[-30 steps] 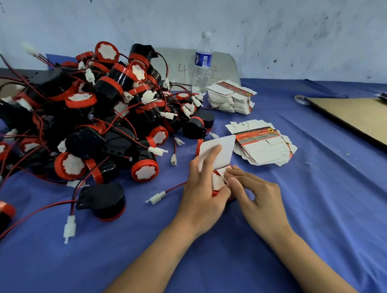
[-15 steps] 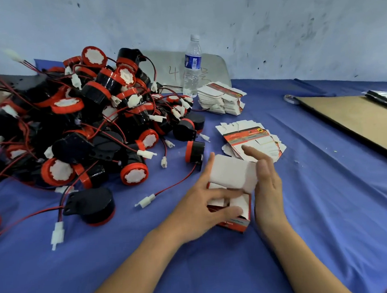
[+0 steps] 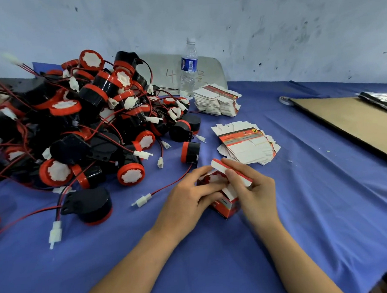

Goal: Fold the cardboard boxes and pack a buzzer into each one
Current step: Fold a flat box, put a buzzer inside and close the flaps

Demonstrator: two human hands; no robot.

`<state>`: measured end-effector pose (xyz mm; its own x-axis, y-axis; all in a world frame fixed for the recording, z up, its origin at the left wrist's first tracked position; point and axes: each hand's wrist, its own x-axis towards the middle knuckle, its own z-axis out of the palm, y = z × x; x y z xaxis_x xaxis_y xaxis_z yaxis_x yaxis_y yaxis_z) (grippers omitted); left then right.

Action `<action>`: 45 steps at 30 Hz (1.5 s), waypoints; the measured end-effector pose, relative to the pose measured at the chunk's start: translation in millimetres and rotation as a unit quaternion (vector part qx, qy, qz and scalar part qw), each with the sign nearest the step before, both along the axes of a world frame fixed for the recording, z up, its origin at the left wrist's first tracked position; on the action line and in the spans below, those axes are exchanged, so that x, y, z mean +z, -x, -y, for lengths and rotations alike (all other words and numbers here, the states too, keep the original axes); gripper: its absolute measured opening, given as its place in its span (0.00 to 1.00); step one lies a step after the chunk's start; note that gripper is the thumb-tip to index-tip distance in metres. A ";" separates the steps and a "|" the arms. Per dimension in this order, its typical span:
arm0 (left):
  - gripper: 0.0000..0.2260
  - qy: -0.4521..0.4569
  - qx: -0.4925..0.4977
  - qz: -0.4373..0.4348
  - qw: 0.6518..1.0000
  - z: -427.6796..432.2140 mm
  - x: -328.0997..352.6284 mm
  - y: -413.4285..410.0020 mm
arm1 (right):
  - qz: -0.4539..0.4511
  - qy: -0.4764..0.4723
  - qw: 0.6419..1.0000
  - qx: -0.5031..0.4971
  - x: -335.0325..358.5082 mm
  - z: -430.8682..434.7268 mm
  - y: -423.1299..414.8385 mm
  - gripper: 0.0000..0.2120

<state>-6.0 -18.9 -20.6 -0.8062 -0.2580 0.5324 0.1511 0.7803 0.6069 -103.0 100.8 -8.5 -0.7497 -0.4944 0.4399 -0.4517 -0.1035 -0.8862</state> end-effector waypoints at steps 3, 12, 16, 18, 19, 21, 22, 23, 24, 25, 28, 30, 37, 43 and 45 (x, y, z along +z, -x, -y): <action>0.09 0.048 0.030 -0.055 0.997 0.3 2.2 0.7 | -0.071 -0.027 0.997 -0.002 -1.9 0.3 -0.8 0.16; 0.11 -0.061 0.076 -0.072 0.993 1.5 0.7 1.7 | -0.098 -0.080 0.992 0.016 -10.8 -1.8 2.9 0.20; 0.19 -0.162 0.048 -0.008 0.986 6.0 -1.1 -0.6 | -0.121 -0.113 0.986 0.027 -10.7 -3.3 4.2 0.21; 0.18 -0.147 0.037 -0.005 0.988 6.3 -0.5 -0.1 | -0.152 -0.137 0.979 0.022 -10.3 -3.3 3.1 0.20; 0.16 -0.140 0.035 -0.007 0.989 6.4 -0.2 0.4 | -0.168 -0.156 0.973 0.016 -10.4 -3.5 2.8 0.19; 0.12 -0.142 0.043 -0.009 0.989 7.3 0.6 0.5 | -0.196 -0.202 0.960 0.006 -9.3 -6.3 2.1 0.16; 0.11 -0.146 0.047 -0.009 0.988 8.1 0.8 0.4 | -0.209 -0.225 0.952 0.004 -8.7 -8.6 1.3 0.16; 0.10 -0.150 0.048 -0.010 0.988 8.9 1.1 0.6 | -0.223 -0.246 0.943 0.004 -8.1 -11.2 0.3 0.16; 0.09 -0.153 0.046 -0.012 0.987 9.1 1.6 0.8 | -0.237 -0.262 0.936 0.004 -7.8 -13.4 -0.9 0.17; 0.08 -0.156 0.042 -0.015 0.987 9.4 2.3 0.9 | -0.247 -0.274 0.930 0.004 -7.1 -14.7 -2.7 0.18; 0.07 -0.148 0.038 -0.034 0.988 13.1 3.1 0.3 | -0.287 -0.277 0.916 -0.032 -6.1 -16.3 -11.0 0.16; 0.05 -0.131 0.041 -0.042 0.990 15.9 2.9 -0.4 | -0.370 -0.278 0.883 -0.078 -9.1 -16.1 -15.4 0.16; 0.05 -0.068 0.041 -0.023 0.997 13.7 -0.8 3.1 | -0.344 -0.272 0.898 -0.023 -19.6 -22.6 -10.6 0.20; 0.11 -0.075 0.028 -0.008 0.997 9.0 -1.4 3.6 | -0.115 -0.225 0.966 -0.062 -12.2 -27.0 -4.3 0.26; 0.23 -0.079 -0.012 0.034 0.996 6.7 1.6 2.2 | -0.058 -0.176 0.981 -0.062 -11.0 -30.7 -1.3 0.19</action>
